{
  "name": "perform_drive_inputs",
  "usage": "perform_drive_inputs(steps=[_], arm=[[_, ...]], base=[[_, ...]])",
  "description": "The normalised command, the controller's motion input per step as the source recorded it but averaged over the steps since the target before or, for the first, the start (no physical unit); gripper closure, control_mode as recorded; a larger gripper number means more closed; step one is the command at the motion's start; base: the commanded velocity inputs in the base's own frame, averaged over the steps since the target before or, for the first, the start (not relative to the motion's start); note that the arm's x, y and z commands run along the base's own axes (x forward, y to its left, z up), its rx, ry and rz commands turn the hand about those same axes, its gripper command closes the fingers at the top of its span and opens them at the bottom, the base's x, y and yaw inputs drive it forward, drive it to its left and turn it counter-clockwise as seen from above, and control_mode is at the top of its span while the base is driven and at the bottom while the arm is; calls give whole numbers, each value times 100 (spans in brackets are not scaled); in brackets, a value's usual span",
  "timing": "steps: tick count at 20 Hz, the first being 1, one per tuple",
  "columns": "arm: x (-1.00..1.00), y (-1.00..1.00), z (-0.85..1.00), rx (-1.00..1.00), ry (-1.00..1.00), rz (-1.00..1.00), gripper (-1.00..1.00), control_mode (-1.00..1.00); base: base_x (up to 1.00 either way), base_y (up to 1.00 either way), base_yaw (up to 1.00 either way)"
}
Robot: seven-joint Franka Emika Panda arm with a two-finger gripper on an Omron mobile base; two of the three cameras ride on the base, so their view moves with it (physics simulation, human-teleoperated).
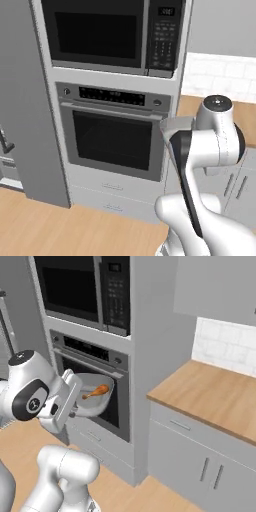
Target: Take the meat container that has the chicken drumstick and place it on the second highest rack of the freezer. Then take the vegetable container that has the lime and potato and place it on the highest rack of the freezer.
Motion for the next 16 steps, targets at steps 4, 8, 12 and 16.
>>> perform_drive_inputs(steps=[4, 8, 12, 16], arm=[[0, 0, 0, 0, 0, 0, 100, 100], [0, 0, 0, 0, 0, 0, 100, 100], [0, 0, 0, 0, 0, 0, 100, 100], [0, 0, 0, 0, 0, 0, 100, 100]], base=[[93, 100, 7], [78, 100, 9], [34, 100, 1], [24, 100, 0]])
